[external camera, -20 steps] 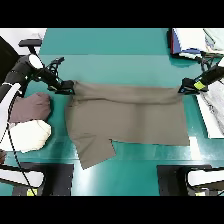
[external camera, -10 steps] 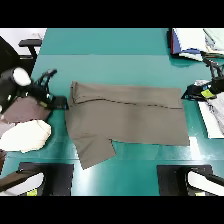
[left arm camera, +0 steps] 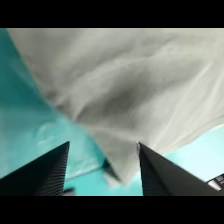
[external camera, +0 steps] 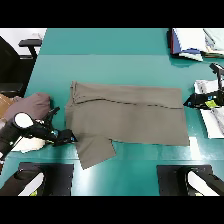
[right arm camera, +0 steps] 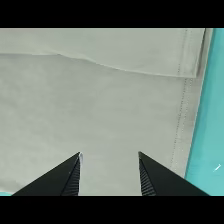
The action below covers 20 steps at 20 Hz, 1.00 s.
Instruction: Fold the shirts.
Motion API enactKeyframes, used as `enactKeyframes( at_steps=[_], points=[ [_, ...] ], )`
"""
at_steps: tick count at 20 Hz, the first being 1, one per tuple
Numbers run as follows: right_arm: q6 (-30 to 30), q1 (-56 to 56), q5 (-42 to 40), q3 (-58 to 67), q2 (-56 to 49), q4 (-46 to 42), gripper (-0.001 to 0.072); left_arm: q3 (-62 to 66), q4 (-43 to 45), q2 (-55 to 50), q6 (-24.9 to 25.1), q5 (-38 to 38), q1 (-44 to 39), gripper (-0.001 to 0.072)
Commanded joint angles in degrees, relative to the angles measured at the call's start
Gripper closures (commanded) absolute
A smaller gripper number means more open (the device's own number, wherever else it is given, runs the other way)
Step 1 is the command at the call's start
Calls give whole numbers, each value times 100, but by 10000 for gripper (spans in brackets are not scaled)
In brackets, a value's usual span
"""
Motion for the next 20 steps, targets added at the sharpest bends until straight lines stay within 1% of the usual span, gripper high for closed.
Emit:
enactKeyframes(
  at_steps=[1,2,6,7,8,9,10,12,14,17,18,20],
  points=[
    [0,0,-39,-46,68,249,302,-542,-719,114,197,363,-2,219],
    [0,4,-42,-48,68,245,302,-577,-756,114,286,369,-2,219],
    [2,4,-42,-48,66,245,302,-599,-772,111,282,538,-2,223],
    [2,4,-39,-48,66,247,302,-599,-789,114,284,619,-2,347],
    [4,4,-37,-48,66,247,302,-599,-813,111,291,680,-2,517],
    [4,4,-35,-48,66,247,302,-599,-850,111,345,726,-2,592],
    [4,4,-28,-48,66,245,302,-597,-914,111,435,743,0,594],
    [2,-4,37,-48,66,223,302,-575,-938,114,466,697,0,685],
    [2,-125,278,-48,66,214,302,-380,-881,114,553,498,0,686],
    [2,-605,595,-52,70,223,302,61,-417,114,599,24,0,683],
    [2,-776,614,-52,70,243,302,155,-251,114,573,-109,7,675],
    [2,-981,616,-52,68,243,302,208,83,114,501,-216,4,106]
  ],
)
